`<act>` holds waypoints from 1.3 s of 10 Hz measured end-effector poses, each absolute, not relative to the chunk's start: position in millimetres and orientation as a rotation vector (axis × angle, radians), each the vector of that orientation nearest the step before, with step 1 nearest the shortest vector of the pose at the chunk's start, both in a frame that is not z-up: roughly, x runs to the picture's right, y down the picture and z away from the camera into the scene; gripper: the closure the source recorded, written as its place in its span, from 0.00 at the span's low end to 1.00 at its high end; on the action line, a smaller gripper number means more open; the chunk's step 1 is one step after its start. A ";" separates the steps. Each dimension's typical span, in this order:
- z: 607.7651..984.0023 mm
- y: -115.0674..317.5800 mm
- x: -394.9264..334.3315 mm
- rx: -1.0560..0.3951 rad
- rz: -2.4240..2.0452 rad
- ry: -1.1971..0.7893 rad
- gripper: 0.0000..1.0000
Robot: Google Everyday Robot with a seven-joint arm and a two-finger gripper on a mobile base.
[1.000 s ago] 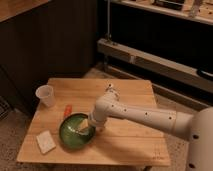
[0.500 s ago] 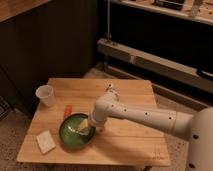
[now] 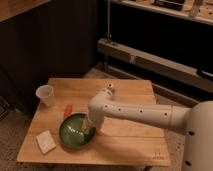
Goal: Pick up the ceramic bowl
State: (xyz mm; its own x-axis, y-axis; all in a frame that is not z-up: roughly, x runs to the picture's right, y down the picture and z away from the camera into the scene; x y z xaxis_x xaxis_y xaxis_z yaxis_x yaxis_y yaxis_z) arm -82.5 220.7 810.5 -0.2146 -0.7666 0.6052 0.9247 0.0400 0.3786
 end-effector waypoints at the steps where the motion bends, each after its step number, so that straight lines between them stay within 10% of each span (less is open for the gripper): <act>1: 812.8 222.4 -80.4 -0.221 -1.559 -0.881 0.72; 4: 806.1 223.0 -86.0 -0.273 -1.602 -0.831 1.00; 13: 780.9 209.0 -75.2 -0.228 -1.600 -0.881 1.00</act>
